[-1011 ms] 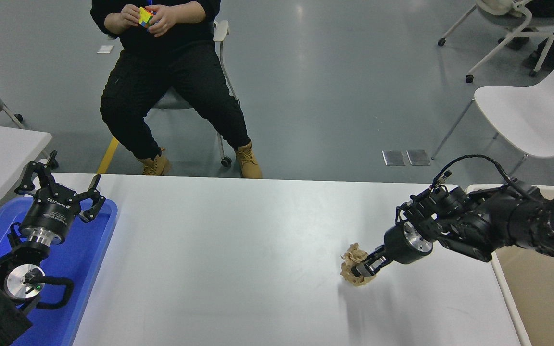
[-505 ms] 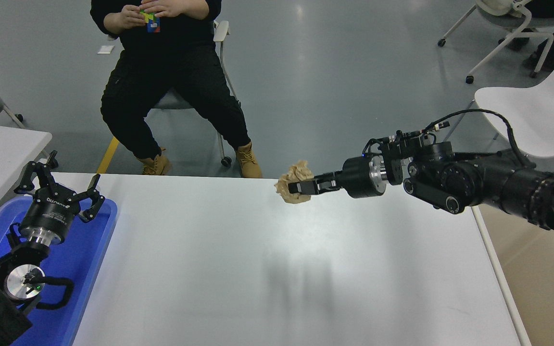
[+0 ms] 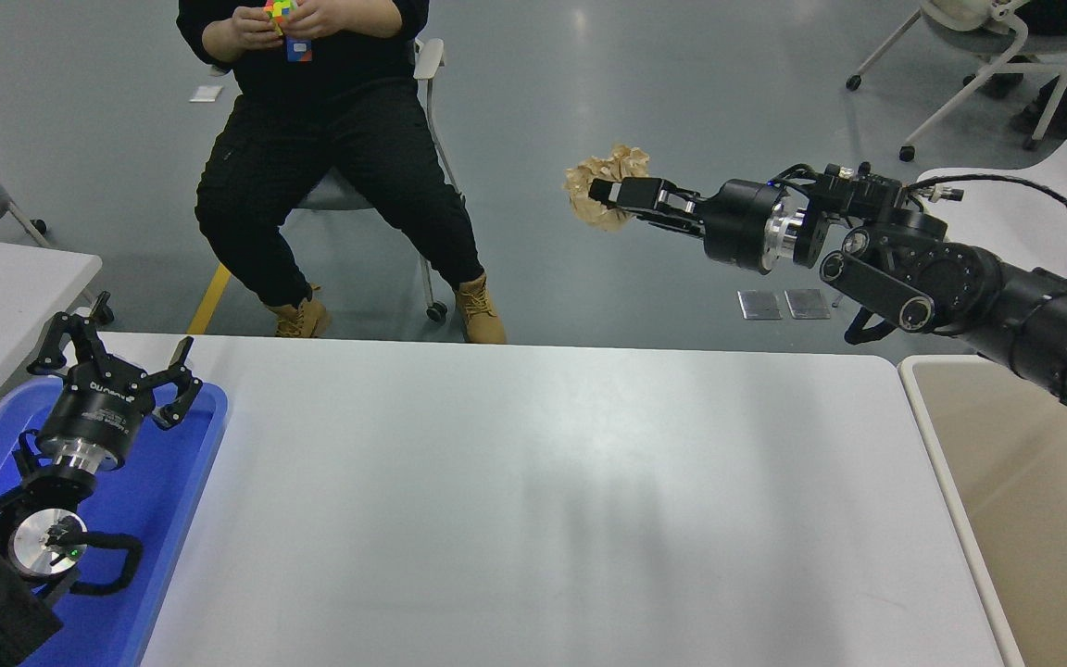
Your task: Clean the table surface
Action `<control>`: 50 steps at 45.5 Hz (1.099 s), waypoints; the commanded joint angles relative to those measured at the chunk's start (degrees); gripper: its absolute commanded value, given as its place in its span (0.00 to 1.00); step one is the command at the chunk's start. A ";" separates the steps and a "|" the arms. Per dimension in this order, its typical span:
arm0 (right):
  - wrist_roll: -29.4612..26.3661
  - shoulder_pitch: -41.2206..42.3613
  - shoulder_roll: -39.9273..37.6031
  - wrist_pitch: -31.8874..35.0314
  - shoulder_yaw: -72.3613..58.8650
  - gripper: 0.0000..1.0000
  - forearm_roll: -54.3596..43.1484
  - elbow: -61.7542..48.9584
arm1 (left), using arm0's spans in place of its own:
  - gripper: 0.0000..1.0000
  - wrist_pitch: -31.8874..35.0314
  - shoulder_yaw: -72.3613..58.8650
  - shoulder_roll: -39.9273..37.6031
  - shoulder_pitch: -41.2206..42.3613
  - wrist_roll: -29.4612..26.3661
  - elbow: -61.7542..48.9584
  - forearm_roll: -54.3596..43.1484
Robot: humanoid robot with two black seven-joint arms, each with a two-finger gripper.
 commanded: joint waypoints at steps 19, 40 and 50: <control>-17.43 -13.50 -8.34 -0.48 6.05 0.00 26.80 -18.96 | 1.00 0.00 0.00 0.00 0.01 -0.07 -0.01 0.00; -34.58 -19.92 -11.51 -3.73 18.10 0.00 31.55 -20.98 | 1.00 0.00 0.00 0.00 0.01 -0.07 -0.01 0.00; -40.65 -22.38 -11.60 -6.99 19.16 0.00 31.46 -21.59 | 1.00 0.00 0.00 0.00 0.01 0.02 -0.01 0.00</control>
